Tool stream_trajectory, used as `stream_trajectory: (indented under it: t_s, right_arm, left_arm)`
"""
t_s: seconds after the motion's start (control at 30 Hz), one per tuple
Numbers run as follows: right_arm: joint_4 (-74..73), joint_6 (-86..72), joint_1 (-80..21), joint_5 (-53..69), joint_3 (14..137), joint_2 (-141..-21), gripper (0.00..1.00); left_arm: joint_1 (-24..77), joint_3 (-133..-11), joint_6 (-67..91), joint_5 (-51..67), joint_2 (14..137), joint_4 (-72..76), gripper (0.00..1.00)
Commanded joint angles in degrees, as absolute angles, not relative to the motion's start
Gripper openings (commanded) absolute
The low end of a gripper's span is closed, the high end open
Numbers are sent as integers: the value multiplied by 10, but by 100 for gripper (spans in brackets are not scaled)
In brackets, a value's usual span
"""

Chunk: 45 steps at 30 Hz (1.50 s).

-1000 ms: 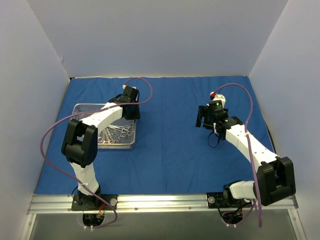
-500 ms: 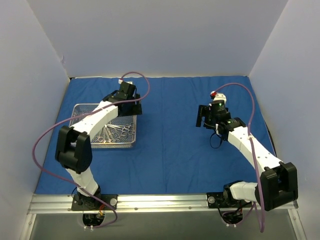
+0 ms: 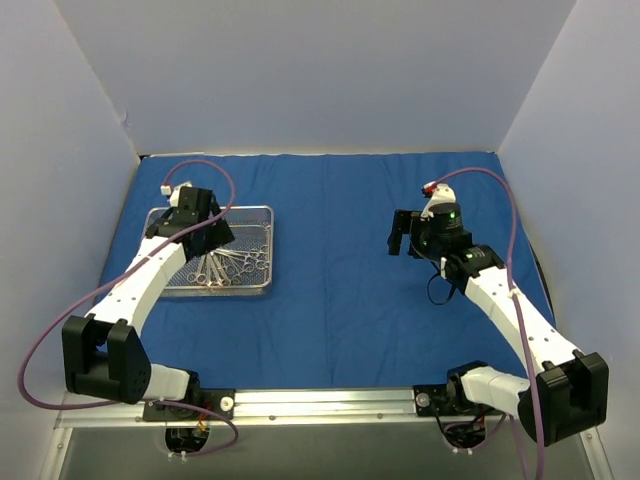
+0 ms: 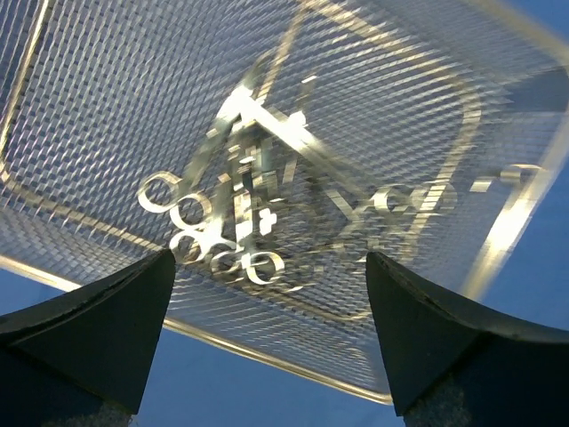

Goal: Open and lay out the surgical kit
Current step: Pick up the medical item from the container.

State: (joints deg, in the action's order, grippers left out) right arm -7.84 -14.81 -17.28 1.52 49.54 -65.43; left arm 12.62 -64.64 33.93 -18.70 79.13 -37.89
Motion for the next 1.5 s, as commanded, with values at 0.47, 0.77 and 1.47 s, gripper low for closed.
stream_trajectory:
  t_s: [0.47,0.77,1.47]
  right_arm:
    - [-59,-140,-171,18,472,-625,99]
    - [-59,-141,-171,19,473,-630,99]
    - [-57,-140,-171,22,474,-643,98]
  left_arm:
    - [77,-641,376,-171,943,-360,39]
    - [72,-645,377,-154,995,-338,33]
    - [56,-648,377,-136,1017,-327,14]
